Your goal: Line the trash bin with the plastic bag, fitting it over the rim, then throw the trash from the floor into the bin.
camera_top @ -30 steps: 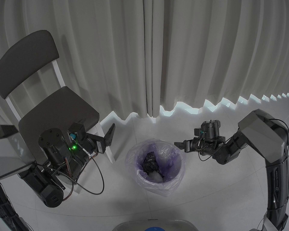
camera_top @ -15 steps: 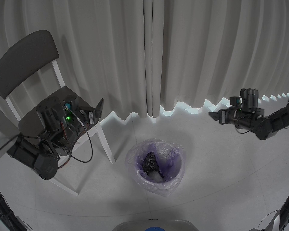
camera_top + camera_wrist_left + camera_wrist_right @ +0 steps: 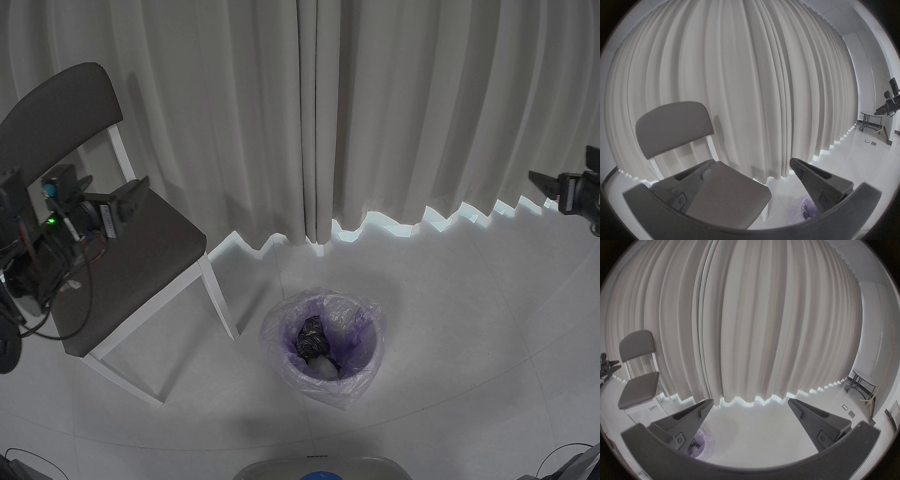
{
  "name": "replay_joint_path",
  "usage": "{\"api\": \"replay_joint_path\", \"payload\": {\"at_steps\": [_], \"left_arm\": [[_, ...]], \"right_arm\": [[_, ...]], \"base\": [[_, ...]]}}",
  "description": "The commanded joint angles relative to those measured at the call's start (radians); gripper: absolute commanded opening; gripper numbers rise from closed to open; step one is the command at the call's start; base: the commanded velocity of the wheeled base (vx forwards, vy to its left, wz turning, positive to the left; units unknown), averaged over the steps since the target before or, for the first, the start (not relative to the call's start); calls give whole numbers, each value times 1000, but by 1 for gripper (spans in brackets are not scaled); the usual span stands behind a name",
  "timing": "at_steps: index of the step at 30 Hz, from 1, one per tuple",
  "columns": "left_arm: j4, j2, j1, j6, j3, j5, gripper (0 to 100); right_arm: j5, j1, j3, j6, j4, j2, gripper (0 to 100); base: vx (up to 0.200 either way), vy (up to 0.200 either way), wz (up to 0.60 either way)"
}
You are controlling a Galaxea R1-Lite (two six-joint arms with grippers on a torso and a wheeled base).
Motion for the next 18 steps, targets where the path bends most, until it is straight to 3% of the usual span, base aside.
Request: {"api": "replay_joint_path", "payload": {"at_steps": [1,3,8,18], "left_arm": [[275,-489,13,-4,66,-36,100],[389,-618,35,-10,69,-37,100],[476,-782,92,-13,83,-62,100],[588,-1052,171,-13,155,-160,100]], "right_arm": [[45,-7,26,-3,195,-479,100],[84,-7,9,3,295,-615,100],[111,-5,-13,54,432,-773,100],[127,-5,109,91,511,-1006,100]], "base": [[0,0,0],[0,0,0],[0,0,0],[0,0,0]]}}
